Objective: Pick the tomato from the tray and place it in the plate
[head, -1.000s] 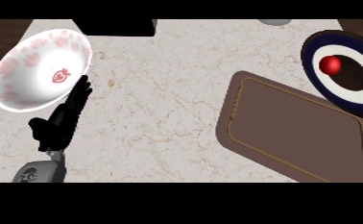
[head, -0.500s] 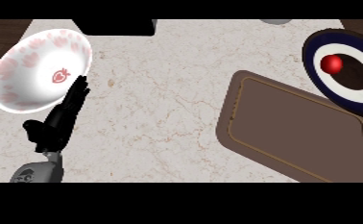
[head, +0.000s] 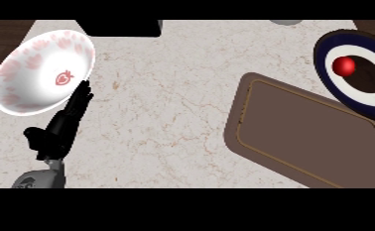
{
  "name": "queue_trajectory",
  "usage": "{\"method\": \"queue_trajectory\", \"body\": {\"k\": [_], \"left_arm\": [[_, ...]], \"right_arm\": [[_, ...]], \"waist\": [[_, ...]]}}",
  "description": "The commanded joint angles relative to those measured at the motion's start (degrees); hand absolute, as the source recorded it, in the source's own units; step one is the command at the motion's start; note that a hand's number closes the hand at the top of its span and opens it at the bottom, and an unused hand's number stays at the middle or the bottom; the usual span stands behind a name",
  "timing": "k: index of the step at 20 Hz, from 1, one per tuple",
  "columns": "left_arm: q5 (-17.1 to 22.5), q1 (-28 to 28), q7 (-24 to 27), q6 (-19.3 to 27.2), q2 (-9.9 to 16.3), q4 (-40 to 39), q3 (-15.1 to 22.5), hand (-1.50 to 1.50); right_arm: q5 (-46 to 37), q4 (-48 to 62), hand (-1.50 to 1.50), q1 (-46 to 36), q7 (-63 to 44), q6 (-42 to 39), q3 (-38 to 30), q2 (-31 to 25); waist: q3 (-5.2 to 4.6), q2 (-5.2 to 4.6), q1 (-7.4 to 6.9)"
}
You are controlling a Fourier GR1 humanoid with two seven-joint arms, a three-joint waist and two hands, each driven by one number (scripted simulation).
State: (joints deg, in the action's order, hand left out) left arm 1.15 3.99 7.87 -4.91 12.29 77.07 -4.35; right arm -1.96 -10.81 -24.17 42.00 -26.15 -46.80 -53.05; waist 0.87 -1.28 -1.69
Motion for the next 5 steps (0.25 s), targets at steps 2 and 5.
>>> {"method": "queue_trajectory", "body": {"k": [2, 5], "left_arm": [[-0.6, -0.8, 0.6, 0.7, -1.2, -0.3, 0.7, 0.00], [-1.0, -1.0, 0.9, 0.7, -1.7, -0.3, 1.4, 0.00]], "right_arm": [[0.3, -0.9, -1.50, 2.6, 5.7, -4.9, -0.2, 0.2], [0.7, -1.7, -1.50, 4.3, 8.3, -3.5, -0.5, 1.9]], "waist": [[0.15, -0.08, -0.14], [0.16, 0.00, 0.30]]}}
